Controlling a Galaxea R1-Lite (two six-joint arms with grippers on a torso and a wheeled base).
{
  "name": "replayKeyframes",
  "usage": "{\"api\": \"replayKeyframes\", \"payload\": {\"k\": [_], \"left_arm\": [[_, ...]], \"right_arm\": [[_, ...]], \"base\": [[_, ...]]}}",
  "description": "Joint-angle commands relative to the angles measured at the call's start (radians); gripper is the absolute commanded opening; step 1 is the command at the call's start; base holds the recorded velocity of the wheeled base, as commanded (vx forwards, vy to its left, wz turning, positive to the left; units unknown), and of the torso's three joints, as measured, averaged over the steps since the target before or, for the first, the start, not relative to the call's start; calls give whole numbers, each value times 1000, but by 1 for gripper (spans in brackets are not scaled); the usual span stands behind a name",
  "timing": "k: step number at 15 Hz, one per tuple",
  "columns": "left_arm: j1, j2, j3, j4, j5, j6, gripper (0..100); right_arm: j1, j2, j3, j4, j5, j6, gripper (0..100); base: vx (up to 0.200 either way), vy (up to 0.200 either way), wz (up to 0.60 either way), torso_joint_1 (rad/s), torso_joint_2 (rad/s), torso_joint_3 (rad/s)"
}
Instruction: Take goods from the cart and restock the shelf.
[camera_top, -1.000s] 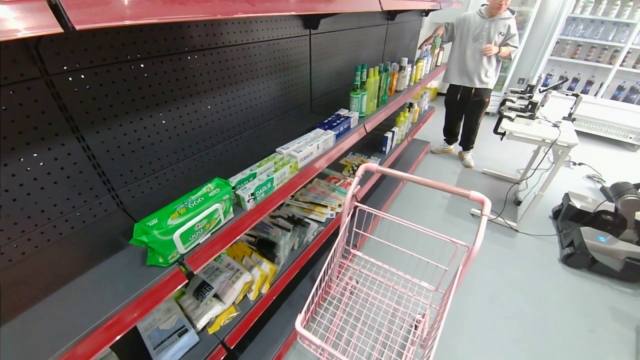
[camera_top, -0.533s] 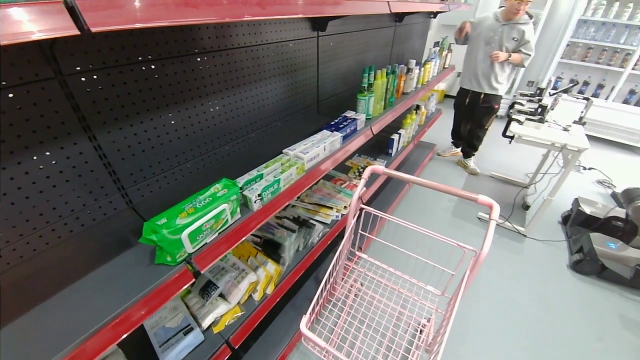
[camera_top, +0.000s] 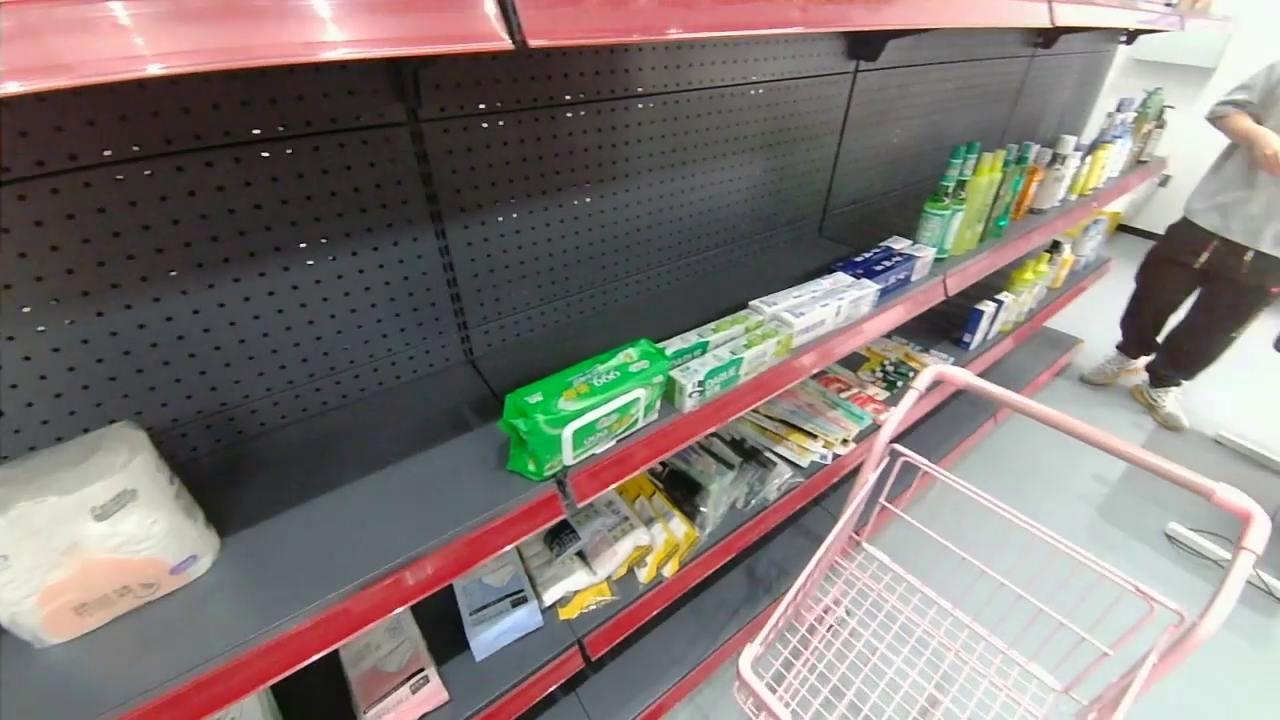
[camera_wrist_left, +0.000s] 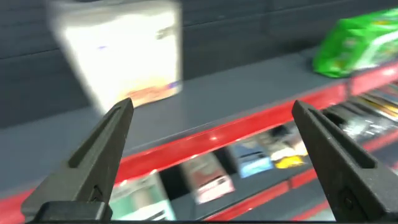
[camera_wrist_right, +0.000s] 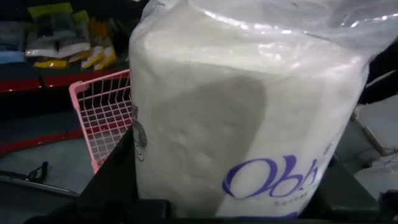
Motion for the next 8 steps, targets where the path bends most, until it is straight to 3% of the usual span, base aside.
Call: {"api": "replayKeyframes", "payload": {"k": [1,8], "left_arm": [[1,1,0,-1,0,0,100],[1,1,0,-1,0,0,100]], "right_arm": [[1,3,0,0,0,0,0],[1,-3,0,0,0,0,0]], "base": [[0,0,600,2,2,-2],[0,0,600,2,4,2]]}}
